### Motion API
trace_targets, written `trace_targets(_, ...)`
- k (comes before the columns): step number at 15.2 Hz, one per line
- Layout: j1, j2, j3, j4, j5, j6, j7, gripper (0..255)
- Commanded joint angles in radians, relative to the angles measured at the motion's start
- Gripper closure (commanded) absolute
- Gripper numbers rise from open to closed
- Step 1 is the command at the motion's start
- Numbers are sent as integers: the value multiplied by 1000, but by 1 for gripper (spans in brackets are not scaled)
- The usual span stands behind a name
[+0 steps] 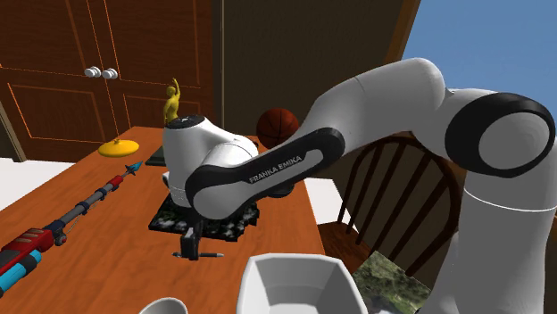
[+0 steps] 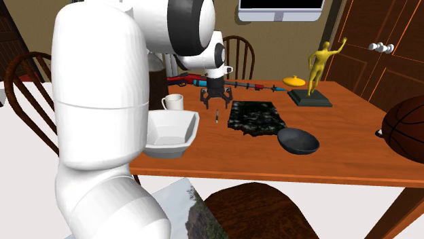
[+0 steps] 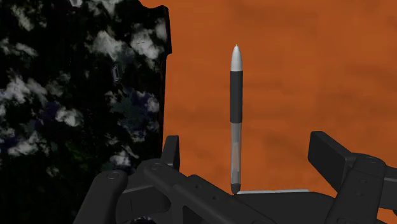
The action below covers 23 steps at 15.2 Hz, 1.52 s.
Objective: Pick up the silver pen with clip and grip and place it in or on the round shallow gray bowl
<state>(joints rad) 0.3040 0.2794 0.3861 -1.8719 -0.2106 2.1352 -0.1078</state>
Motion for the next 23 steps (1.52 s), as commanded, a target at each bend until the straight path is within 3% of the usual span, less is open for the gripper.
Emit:
trace_targets(1,9,24,0,13,-17,11,4,0)
trace_targets(7,13,69,-13,-17,-44,83,22,0)
trace_targets(15,13,69,-13,-17,-44,82,22,0)
trace_targets(16,13,69,-13,-17,-44,82,22,255)
trace_targets(23,15,73,-13,-12,-45,81,24,255)
